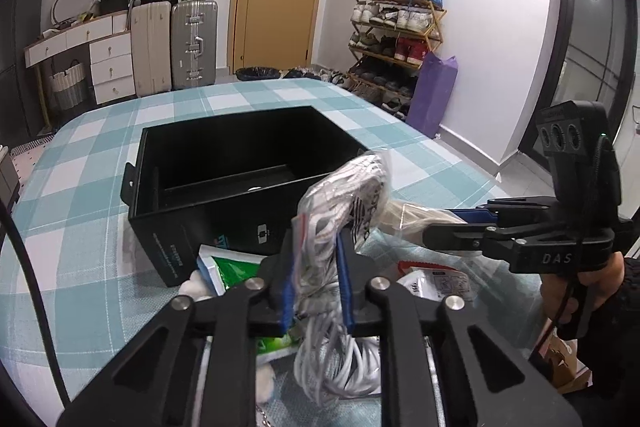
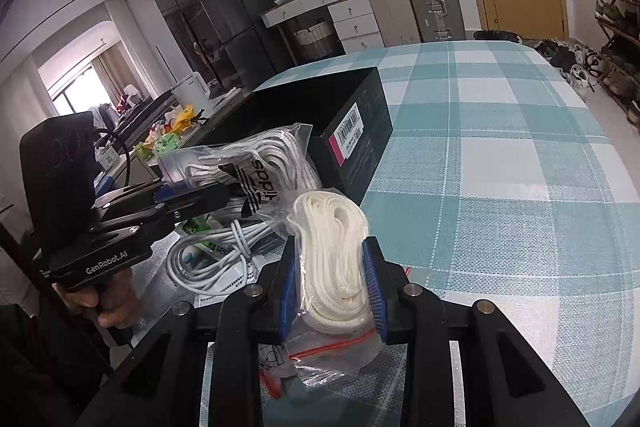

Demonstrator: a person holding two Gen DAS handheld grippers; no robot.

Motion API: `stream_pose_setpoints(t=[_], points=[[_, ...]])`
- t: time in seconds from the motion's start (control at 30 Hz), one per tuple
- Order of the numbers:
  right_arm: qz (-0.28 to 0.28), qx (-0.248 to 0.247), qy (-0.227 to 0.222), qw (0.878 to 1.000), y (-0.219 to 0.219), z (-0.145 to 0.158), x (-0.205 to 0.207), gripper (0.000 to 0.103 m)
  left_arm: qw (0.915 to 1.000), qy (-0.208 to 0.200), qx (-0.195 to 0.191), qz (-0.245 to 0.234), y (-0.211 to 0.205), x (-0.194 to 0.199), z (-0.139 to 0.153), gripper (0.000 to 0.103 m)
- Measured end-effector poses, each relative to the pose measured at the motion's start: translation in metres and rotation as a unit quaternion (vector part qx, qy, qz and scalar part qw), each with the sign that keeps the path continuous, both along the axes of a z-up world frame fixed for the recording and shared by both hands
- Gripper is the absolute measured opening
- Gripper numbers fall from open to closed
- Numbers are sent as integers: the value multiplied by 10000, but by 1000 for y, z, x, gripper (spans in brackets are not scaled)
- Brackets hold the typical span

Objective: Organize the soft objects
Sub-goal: 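Grasp the Adidas cord bag with the left gripper while the right gripper holds the rope, then lower both bags into the black box and open both grippers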

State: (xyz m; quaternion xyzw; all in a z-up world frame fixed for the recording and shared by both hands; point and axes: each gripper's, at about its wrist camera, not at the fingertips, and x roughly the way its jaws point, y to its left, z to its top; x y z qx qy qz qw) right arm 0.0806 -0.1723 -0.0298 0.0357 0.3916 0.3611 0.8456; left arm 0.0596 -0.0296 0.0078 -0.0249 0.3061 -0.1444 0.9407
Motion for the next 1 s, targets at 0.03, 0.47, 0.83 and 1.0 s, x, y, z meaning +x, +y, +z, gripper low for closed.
stream_pose_setpoints(t=[0.03,0.47,0.83,1.0], points=[[7,-1,-18,10000,0,1,0,30,10000,-56,-8,-5,1,-4,1,14],[-97,202,-419,9989,-7,29,-13,30,9986,-484,-123,151,17,-30,31,12],[1,384,-812,9960,6,62,-19,30,9957,-774,-152,487,35,-28,53,12],[62,444,-946,9945,17,74,-15,30,9941,-823,-138,694,44,-21,56,12]])
